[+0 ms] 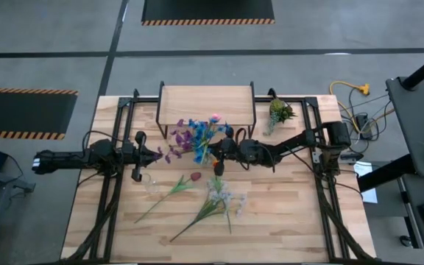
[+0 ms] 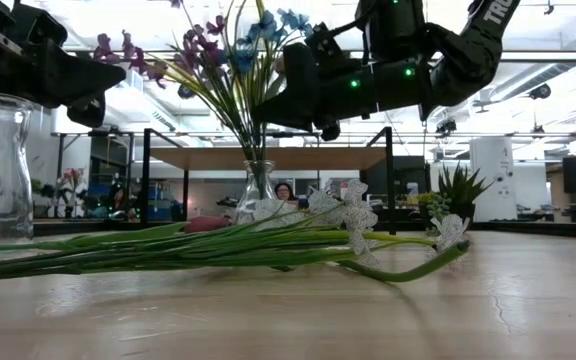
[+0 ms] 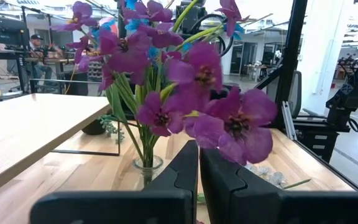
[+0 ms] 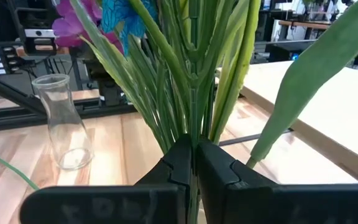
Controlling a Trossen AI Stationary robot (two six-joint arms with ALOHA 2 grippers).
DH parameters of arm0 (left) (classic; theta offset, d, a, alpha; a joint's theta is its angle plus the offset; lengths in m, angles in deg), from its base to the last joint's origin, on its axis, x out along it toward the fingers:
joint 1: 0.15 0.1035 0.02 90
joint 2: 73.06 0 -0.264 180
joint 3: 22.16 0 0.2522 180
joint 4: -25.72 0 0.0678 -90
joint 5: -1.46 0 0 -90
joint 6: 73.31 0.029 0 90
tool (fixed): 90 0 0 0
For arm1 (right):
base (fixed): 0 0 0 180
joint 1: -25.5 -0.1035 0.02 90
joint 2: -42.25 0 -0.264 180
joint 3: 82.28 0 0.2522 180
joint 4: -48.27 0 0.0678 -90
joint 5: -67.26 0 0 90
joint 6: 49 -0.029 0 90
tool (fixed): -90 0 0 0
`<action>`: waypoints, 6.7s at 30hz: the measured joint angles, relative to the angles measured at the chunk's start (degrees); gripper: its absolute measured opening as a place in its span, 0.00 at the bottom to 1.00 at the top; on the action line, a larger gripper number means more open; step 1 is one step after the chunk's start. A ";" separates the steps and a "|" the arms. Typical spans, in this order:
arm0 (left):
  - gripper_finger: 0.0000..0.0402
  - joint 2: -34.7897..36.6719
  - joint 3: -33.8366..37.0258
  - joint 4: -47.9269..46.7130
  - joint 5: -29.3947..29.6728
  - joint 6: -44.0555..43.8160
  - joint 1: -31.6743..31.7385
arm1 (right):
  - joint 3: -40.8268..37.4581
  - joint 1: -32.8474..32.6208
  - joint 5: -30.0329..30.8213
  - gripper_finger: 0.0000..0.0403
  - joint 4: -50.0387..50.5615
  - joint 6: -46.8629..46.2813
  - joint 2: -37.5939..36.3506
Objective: Pick and place flowers into a vace then onto a shelf
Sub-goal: Put the blue flowers into the right transparent vase, then put the red flower into the left transparent vase
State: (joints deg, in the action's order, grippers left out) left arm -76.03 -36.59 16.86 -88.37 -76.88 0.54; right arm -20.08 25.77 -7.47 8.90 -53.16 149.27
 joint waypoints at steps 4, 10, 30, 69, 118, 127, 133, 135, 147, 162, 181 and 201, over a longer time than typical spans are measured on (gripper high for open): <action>0.00 -0.01 0.00 0.00 0.01 0.00 0.00 | 0.00 0.00 -0.02 0.02 -0.16 0.00 -0.02; 0.00 0.00 0.00 0.00 0.00 0.00 0.00 | 0.00 0.00 -0.09 0.07 -0.18 -0.10 -0.02; 0.00 -0.02 0.00 -0.02 0.02 0.00 0.00 | 0.02 -0.34 -0.31 0.51 18.32 -2.35 -9.09; 0.00 -0.02 0.02 0.02 0.22 -0.20 0.04 | -41.52 -10.01 -0.09 0.38 -8.19 13.47 -53.96; 0.30 -0.01 -8.94 -7.83 0.22 2.16 0.09 | -47.82 -10.12 7.85 0.18 34.66 4.99 -96.08; 0.51 -3.29 -20.98 -15.48 -0.11 3.96 0.08 | -47.83 -10.12 10.54 0.18 34.73 5.29 -96.01; 0.51 -13.80 -31.24 -25.75 2.88 0.26 0.07 | -47.84 -10.10 16.65 0.18 34.74 5.29 -95.97; 0.52 -17.41 -34.31 -27.44 2.79 0.00 -0.06 | -47.84 -10.10 17.69 0.18 34.75 5.55 -95.99; 0.52 -31.18 -54.05 -44.43 2.80 -4.48 -0.30 | -47.87 -10.12 17.95 0.18 34.94 0.94 -95.95; 0.52 -45.65 -72.43 -66.47 2.82 -20.51 -1.07 | -47.87 -10.12 17.88 0.18 34.92 1.36 -96.03; 0.52 -57.37 -74.28 -68.02 7.51 -39.95 -19.65 | -47.87 -10.12 17.86 0.18 34.33 5.05 -96.06; 0.51 -80.84 -91.48 -87.10 13.77 -60.38 -36.26 | -47.32 -10.10 17.86 0.18 34.57 3.86 -96.06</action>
State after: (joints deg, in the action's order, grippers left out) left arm -156.86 -128.07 -70.23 -74.61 -137.27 -35.72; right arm -67.40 15.67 10.38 43.47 -49.30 53.21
